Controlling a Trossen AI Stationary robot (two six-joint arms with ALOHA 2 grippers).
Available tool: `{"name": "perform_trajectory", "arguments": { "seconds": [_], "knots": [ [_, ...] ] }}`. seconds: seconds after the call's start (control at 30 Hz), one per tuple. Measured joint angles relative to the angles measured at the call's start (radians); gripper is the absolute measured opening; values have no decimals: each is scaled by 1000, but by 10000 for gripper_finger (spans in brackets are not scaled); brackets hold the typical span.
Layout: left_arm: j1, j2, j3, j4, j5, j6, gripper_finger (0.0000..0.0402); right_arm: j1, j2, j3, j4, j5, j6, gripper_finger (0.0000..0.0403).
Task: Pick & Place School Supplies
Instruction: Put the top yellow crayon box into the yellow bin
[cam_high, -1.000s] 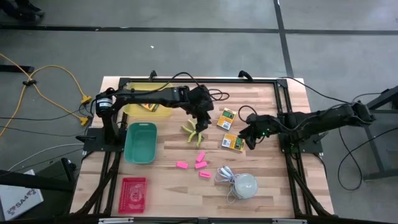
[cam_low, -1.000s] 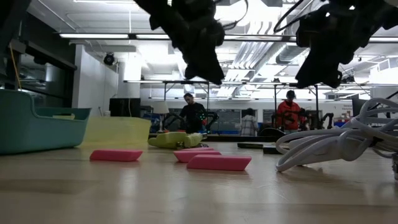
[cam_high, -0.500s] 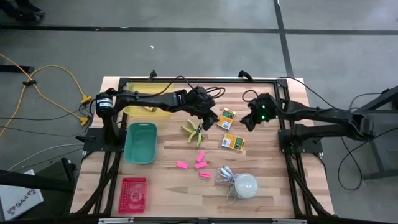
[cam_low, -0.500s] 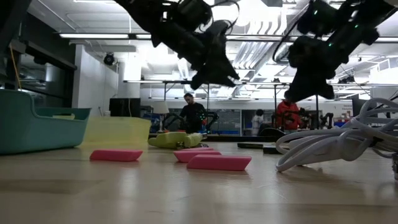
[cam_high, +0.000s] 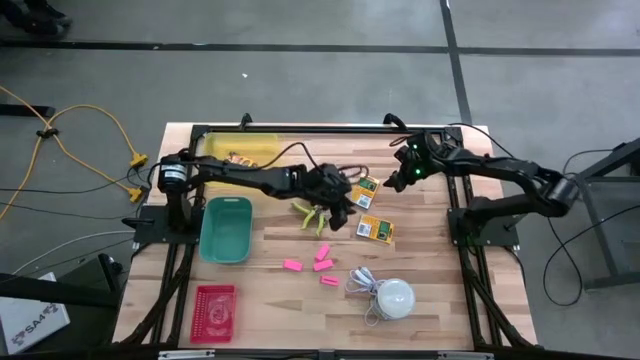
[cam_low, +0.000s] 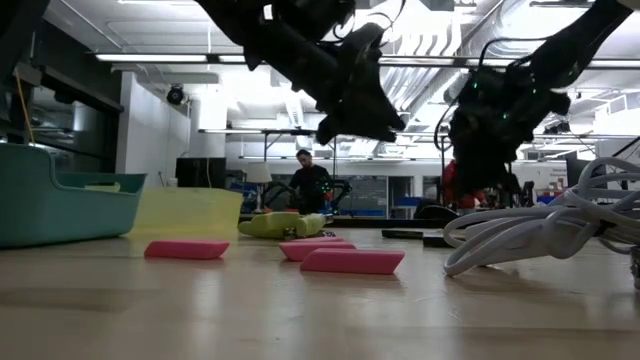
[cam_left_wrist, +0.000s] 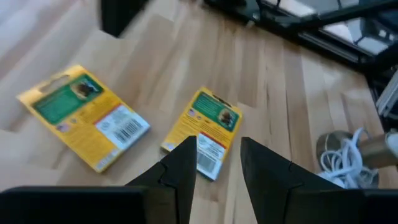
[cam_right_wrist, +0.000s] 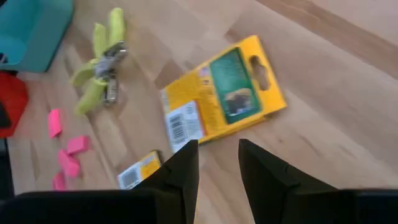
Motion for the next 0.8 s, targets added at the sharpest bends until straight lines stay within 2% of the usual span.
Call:
{"name": "perform_trajectory", "arguments": {
  "seconds": [0.1,0.2,0.47,0.8],
  "knots": [
    [-18,13,1,15,-4,9,121,-35,52,0,14,-4,-28,103],
    [-17,14,0,9,-9,-46,121,-62,86,0,45,-14,-49,103],
    [-15,67,-34,87,-109,-97,121,-119,165,44,46,-32,-76,103],
    [-12,149,-30,207,-145,-150,121,-127,250,64,45,-54,-97,103]
  ]
}}
